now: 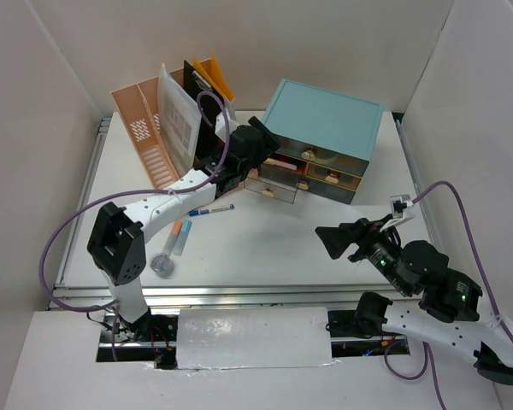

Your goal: Organize the desk

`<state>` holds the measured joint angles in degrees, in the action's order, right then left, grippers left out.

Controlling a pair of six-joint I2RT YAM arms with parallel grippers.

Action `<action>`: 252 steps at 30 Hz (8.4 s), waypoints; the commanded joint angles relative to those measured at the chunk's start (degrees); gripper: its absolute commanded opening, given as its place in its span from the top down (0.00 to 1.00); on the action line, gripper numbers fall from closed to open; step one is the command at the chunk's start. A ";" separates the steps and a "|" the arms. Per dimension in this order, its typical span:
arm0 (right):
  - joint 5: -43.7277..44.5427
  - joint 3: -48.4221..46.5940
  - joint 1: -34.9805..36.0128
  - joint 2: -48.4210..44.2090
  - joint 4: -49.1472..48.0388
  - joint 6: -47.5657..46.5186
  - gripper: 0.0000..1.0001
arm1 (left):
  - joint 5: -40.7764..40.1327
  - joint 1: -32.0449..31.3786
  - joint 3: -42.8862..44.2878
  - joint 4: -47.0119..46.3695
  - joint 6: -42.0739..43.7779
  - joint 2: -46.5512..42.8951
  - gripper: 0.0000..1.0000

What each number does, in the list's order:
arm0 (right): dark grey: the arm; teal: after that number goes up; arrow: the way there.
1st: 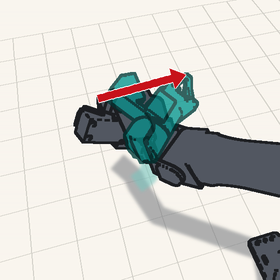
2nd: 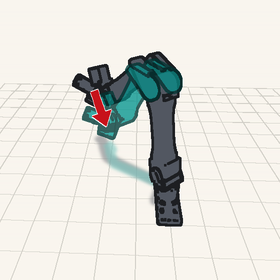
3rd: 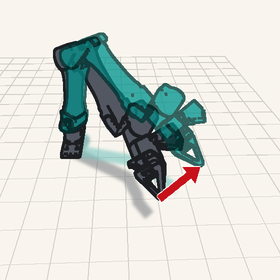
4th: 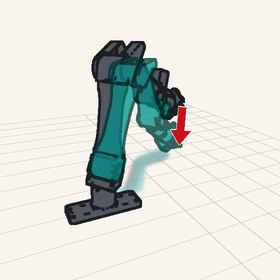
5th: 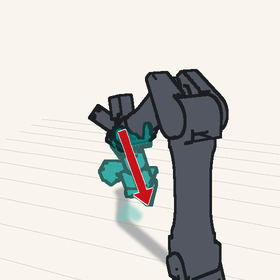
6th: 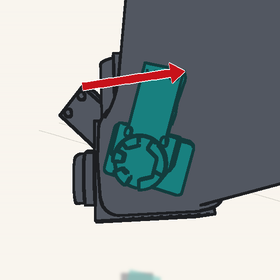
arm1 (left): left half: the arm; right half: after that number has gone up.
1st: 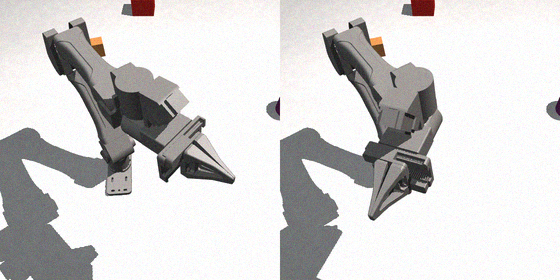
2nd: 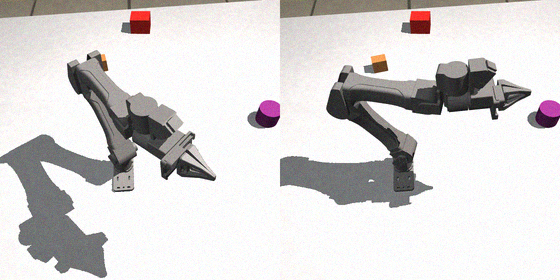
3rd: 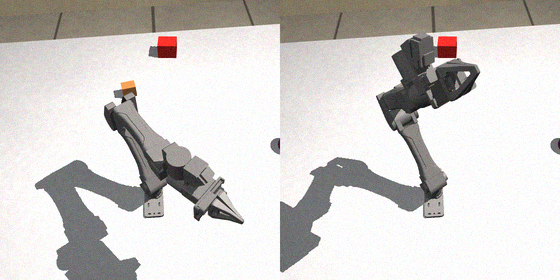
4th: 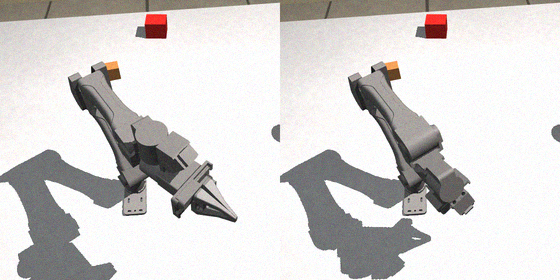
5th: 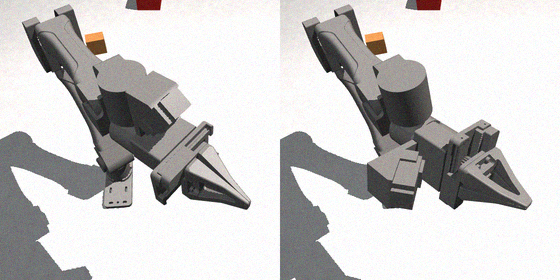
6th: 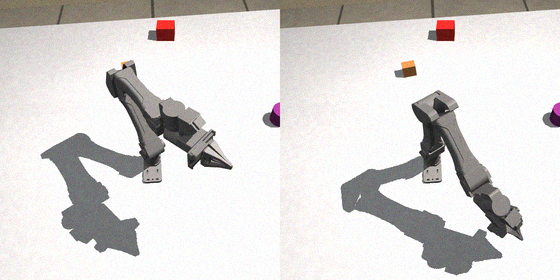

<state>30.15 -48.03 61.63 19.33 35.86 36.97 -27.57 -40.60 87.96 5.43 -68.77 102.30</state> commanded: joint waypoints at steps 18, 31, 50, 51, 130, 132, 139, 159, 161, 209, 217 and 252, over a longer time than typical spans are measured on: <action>-2.81 2.15 0.34 2.46 -7.64 -2.25 0.00 | -8.29 18.62 -24.49 41.07 -6.91 -27.41 0.01; -4.57 3.73 0.25 3.34 -9.22 -2.61 0.00 | 0.14 19.15 -39.97 25.52 3.99 -26.80 0.09; -6.42 3.65 0.25 6.95 -10.98 -3.48 0.00 | 8.06 18.98 -46.65 12.85 12.61 -20.48 0.25; -6.33 3.47 0.25 6.95 -10.90 -3.48 0.00 | 8.15 18.98 -46.65 12.76 12.61 -19.61 0.26; -7.74 2.50 0.25 7.04 -13.62 -5.42 0.00 | 1.26 27.50 -53.38 7.71 18.99 -35.85 0.00; -7.74 2.59 0.42 6.60 -13.36 -5.51 0.00 | 3.13 27.59 -54.74 1.26 21.47 -35.42 0.01; -6.60 3.03 0.25 3.96 -12.30 -5.42 0.00 | 4.98 28.38 -50.70 5.11 19.29 -22.77 0.00; -5.28 -1.01 0.25 6.86 -10.28 -6.82 0.00 | 19.21 27.07 -50.00 3.97 18.24 -30.75 0.97; -5.28 -1.28 0.25 7.12 -10.19 -6.91 0.00 | 19.58 25.40 -48.77 5.11 16.92 -33.47 1.00; 0.70 -2.77 0.25 -0.44 -2.46 -5.42 0.00 | 1.30 -5.36 -1.38 12.57 22.08 -13.00 0.17; 3.51 -2.68 0.25 -0.52 -2.81 -5.42 0.00 | 3.84 -9.32 -19.92 14.18 26.23 -20.21 0.95; 3.33 -5.31 0.25 9.84 -7.64 -9.11 0.00 | 9.21 2.19 -5.27 -25.21 39.06 12.92 1.00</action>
<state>32.40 -50.94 61.63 27.70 31.59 29.63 -18.74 -38.52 78.56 -14.22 -31.59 113.97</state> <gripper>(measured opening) 0.997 0.024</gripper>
